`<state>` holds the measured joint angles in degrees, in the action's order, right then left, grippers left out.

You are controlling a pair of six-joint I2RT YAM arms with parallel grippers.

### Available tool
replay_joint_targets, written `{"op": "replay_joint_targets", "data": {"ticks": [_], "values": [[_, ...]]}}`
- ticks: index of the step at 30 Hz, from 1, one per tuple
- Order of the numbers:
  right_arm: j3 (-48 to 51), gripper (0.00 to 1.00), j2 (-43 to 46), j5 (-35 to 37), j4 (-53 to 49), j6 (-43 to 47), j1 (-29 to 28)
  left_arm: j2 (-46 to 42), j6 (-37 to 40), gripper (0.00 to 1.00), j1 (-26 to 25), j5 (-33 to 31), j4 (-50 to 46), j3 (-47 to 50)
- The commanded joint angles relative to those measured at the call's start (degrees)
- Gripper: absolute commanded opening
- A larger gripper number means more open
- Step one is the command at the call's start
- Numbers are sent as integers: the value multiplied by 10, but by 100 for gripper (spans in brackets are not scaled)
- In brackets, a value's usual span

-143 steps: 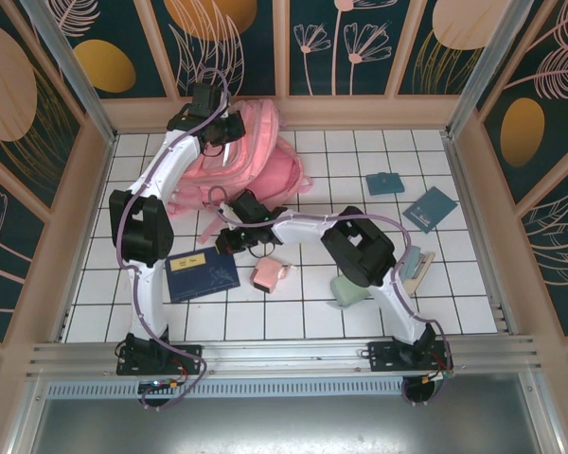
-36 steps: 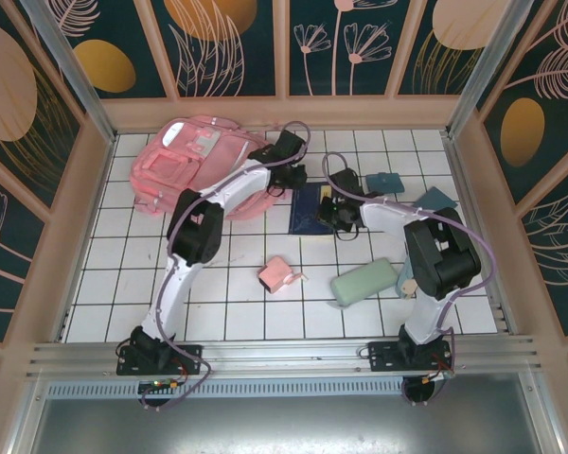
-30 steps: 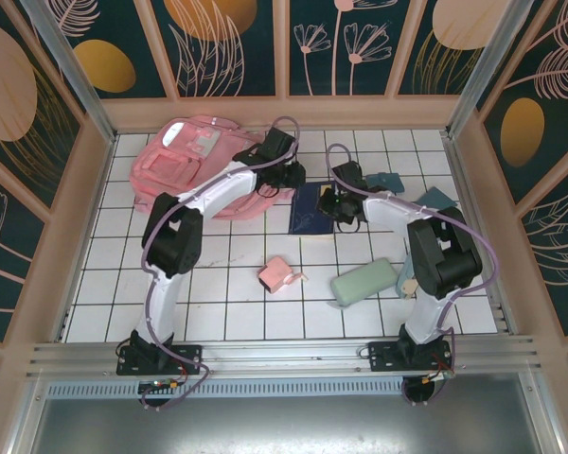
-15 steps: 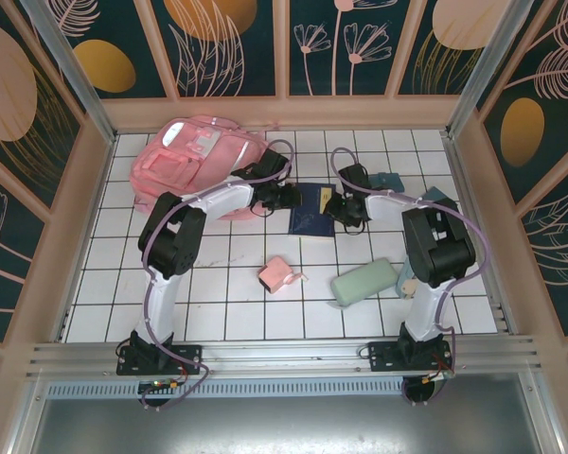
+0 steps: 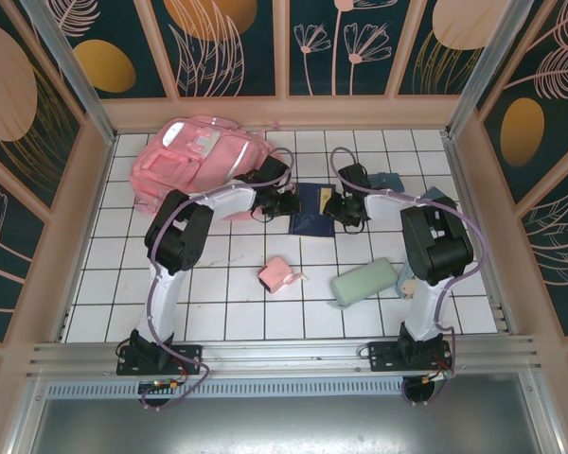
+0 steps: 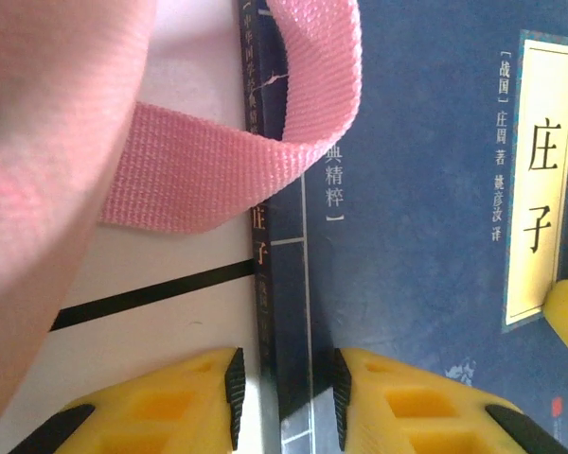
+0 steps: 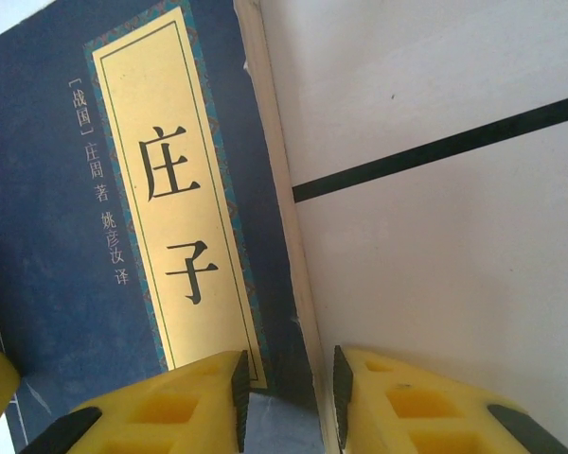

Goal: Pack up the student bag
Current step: Pick up the book at the center of the table.

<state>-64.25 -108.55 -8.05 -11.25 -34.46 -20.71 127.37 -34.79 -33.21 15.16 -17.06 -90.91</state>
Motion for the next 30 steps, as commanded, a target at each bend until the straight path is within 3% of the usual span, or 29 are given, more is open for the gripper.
{"op": "replay_joint_targets", "data": {"ticks": [1,9,14,17,19,22,26,30], "values": [[4,32,-19,-15,15,1,-3,19,-15,32,2,33,7,8],[8,28,-22,-22,21,-6,-7,-16,-84,28,4,203,161,45],[8,27,-20,-21,21,-6,-6,-38,-130,27,8,261,238,61],[7,27,-17,-19,20,-5,-6,-35,-129,26,10,263,230,58],[5,27,-14,-19,19,0,-5,-29,-119,20,10,257,212,54],[4,28,-1,-15,13,4,0,-31,-117,2,13,253,210,63],[20,37,41,-31,25,8,17,-48,-121,0,23,258,218,65],[70,64,124,-53,87,19,29,-70,-138,0,36,287,249,60]]}}
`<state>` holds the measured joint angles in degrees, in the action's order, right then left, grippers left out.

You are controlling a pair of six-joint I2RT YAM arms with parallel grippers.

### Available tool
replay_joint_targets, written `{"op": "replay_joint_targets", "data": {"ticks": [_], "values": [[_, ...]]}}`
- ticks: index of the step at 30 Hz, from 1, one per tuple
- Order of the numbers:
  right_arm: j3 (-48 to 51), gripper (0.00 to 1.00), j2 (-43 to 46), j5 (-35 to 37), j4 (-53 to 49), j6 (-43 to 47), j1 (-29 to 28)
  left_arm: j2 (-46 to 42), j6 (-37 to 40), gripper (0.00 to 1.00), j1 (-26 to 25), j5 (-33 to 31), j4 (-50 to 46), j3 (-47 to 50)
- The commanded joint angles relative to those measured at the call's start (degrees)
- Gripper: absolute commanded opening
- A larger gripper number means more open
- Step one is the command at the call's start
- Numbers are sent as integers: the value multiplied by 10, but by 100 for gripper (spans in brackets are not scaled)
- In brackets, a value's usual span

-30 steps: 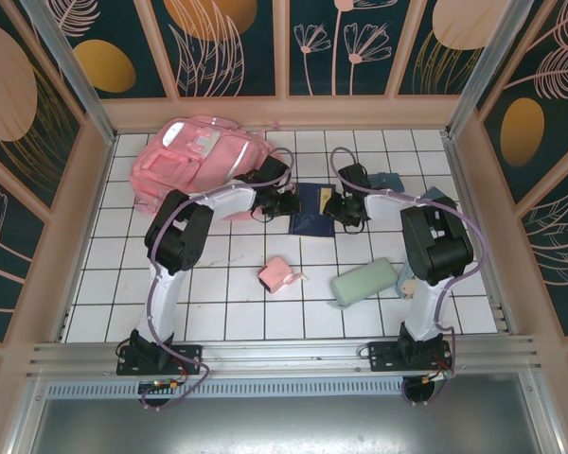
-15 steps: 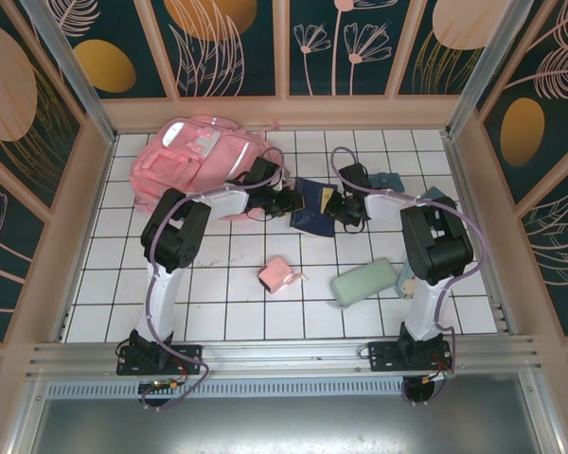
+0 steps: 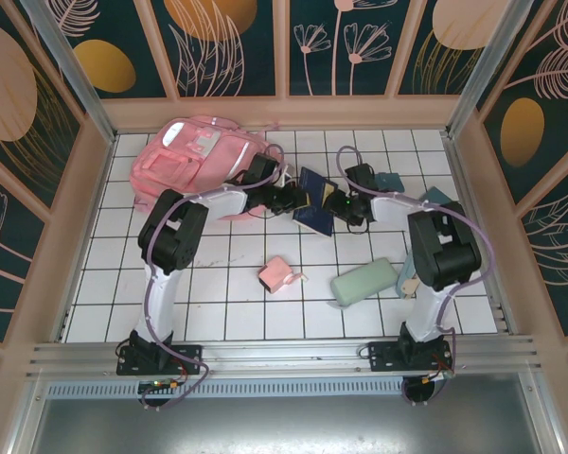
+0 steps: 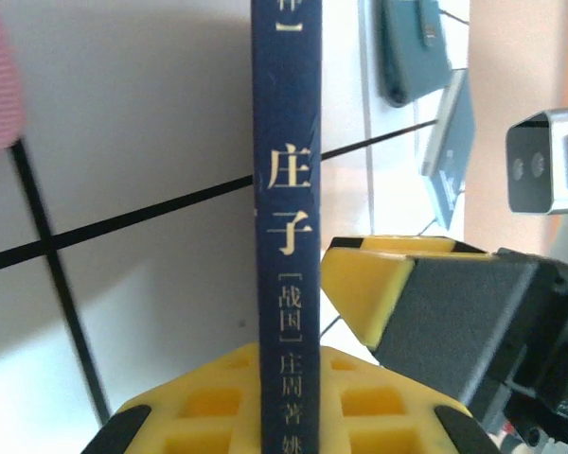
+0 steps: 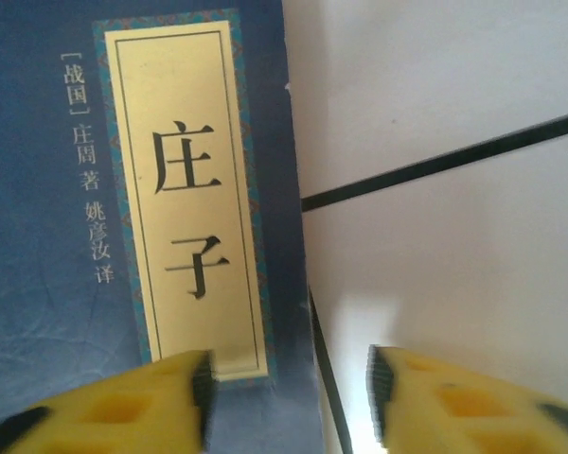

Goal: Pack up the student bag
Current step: Pick up the book at the center of the table, then pass the book.

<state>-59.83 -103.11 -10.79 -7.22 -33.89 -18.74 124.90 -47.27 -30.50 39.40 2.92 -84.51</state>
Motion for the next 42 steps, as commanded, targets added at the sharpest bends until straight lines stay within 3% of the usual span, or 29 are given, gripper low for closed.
{"op": "replay_joint_targets", "data": {"ticks": [1,6,9,11,16,23,39,42], "values": [[37,69,87,-38,59,13,16,-51,-16,0,11,53,54,-6],[100,73,142,-164,168,-49,75,-70,-27,0,20,94,74,-24],[188,72,172,-246,370,-151,112,-75,-29,0,23,111,76,-39],[211,73,180,-267,442,-192,128,-76,-39,0,24,125,84,-48],[161,73,146,-344,404,-190,139,-85,-83,0,25,153,138,-48],[166,73,107,-403,524,-269,137,-90,-128,0,25,171,191,-37],[162,70,58,-456,651,-352,138,-93,-187,0,25,196,270,-18],[160,65,59,-463,661,-356,138,-89,-175,0,25,198,252,-21]]}}
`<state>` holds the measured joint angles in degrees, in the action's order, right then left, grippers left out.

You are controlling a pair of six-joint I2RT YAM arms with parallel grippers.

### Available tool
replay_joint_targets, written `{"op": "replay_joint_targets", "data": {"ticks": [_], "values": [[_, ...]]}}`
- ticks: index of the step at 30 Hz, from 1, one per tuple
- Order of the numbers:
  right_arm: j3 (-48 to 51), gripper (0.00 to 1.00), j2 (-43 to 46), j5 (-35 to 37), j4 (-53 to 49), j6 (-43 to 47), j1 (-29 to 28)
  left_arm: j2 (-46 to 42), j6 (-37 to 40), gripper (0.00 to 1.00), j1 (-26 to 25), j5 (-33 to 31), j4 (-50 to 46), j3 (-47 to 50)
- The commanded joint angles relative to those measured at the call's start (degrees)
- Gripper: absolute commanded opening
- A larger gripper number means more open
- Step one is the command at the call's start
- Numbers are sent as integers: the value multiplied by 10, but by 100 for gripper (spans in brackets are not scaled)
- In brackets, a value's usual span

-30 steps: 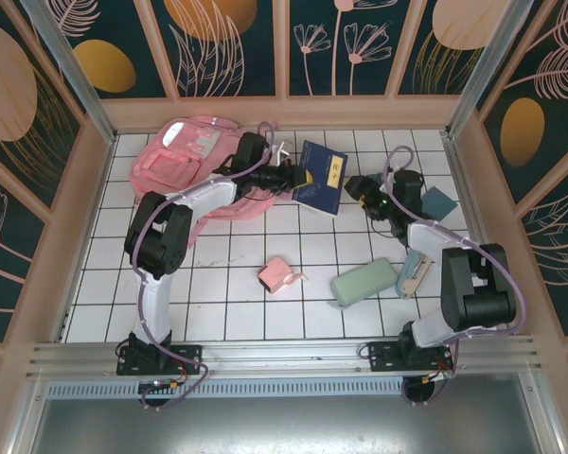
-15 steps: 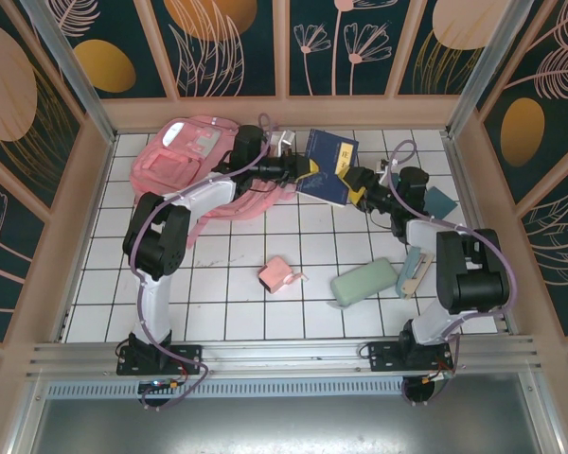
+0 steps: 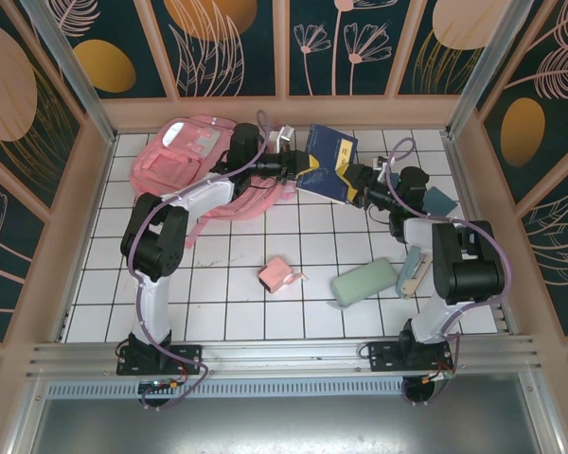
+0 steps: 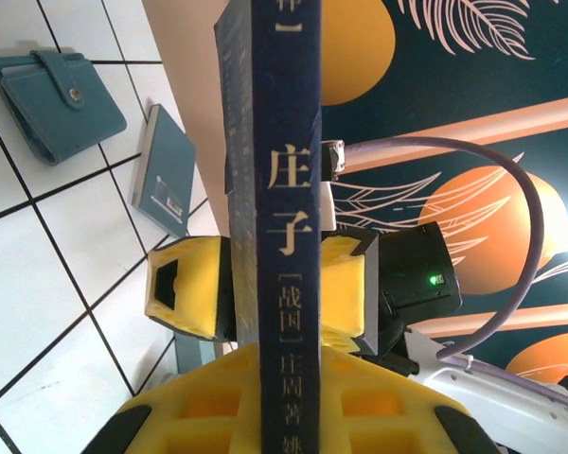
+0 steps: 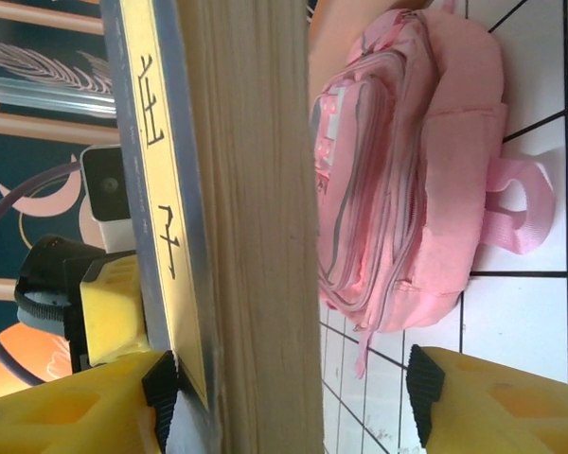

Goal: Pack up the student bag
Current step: Pass the book.

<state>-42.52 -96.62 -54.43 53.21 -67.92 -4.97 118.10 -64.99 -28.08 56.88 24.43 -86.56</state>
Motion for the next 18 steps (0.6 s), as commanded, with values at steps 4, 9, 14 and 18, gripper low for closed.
{"op": "replay_joint_targets", "data": {"ticks": [4,9,14,18], "values": [[-18,51,-1,-31,46,-10,8,-17,21,0,1,22,6,-3],[-27,14,10,-39,13,11,21,-16,43,0,1,18,-24,-7],[-34,0,23,-31,-35,40,21,-12,97,14,1,0,-103,-30],[-33,0,29,-25,-49,47,22,-5,203,34,7,-55,-251,-81]]}}
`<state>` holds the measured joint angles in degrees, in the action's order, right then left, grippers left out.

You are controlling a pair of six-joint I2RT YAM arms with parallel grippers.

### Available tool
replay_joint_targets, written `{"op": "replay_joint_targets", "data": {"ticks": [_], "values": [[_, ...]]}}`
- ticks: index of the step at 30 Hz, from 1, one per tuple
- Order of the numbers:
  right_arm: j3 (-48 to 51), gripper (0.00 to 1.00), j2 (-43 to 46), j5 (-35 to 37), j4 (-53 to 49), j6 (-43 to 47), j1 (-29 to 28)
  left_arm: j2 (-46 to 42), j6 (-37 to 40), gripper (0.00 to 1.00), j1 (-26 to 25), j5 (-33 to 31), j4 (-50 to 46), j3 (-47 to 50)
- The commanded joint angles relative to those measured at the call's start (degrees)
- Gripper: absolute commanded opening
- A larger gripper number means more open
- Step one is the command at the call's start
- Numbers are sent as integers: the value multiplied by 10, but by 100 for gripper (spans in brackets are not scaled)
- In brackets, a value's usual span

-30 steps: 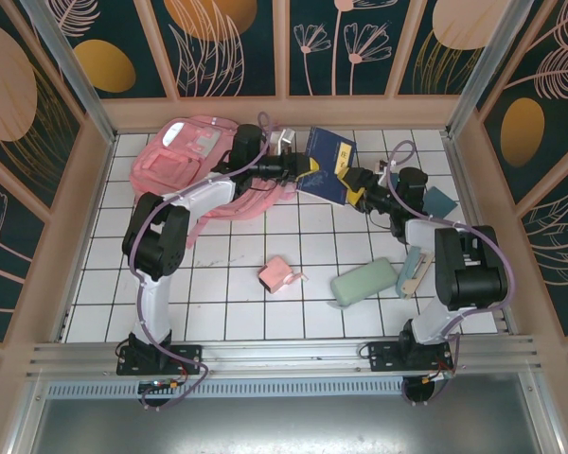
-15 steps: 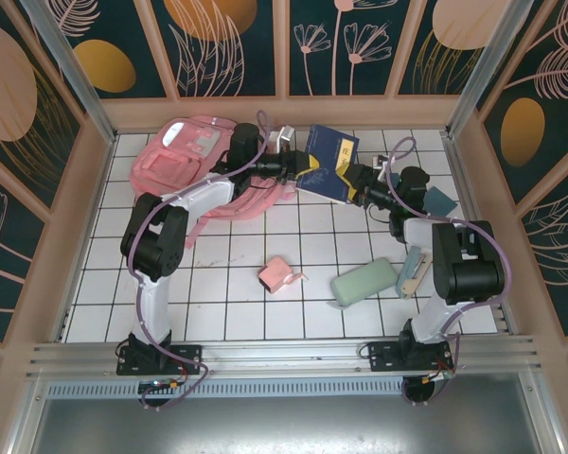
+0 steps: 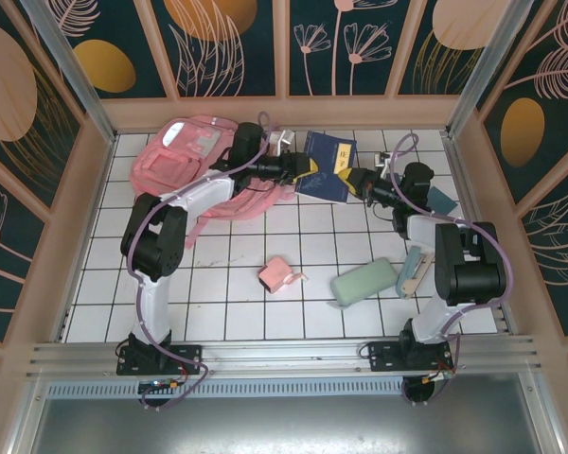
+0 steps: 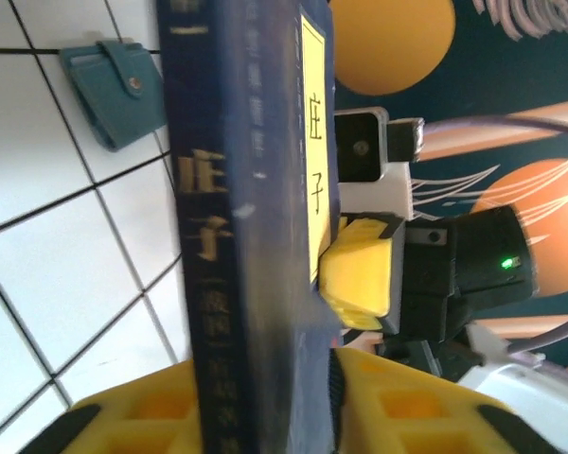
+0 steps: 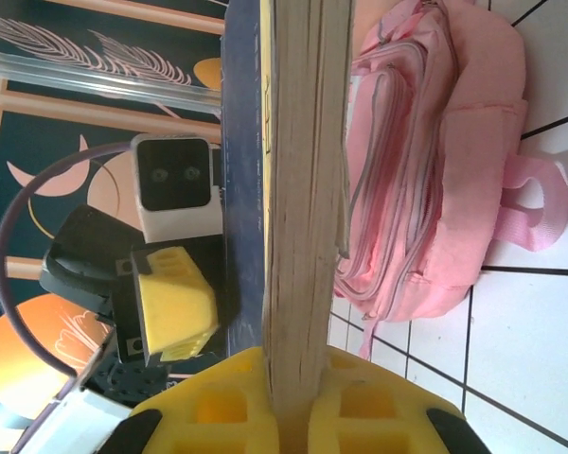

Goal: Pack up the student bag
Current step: Pass the book, then open the student bag at the top-center of the table.

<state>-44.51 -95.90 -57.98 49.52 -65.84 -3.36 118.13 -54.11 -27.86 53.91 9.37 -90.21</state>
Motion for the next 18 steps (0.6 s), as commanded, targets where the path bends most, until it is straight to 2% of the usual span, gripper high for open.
{"op": "replay_joint_targets", "data": {"ticks": [1,5,8,11,14,16,18], "values": [[-12,0,25,12,-15,27,7,-5,111,35,10,-44,-130,-55],[-3,0,39,27,-42,45,14,-21,132,38,44,-121,-174,-61],[3,0,48,36,-62,57,18,-31,184,41,65,-235,-242,-76],[2,0,50,41,-86,71,18,-24,269,41,68,-385,-329,-110],[1,0,49,42,-88,72,18,-8,324,42,68,-510,-369,-128],[0,0,45,43,-88,71,18,5,351,43,68,-570,-381,-132],[0,0,43,43,-86,70,17,22,371,47,67,-605,-390,-138]]}}
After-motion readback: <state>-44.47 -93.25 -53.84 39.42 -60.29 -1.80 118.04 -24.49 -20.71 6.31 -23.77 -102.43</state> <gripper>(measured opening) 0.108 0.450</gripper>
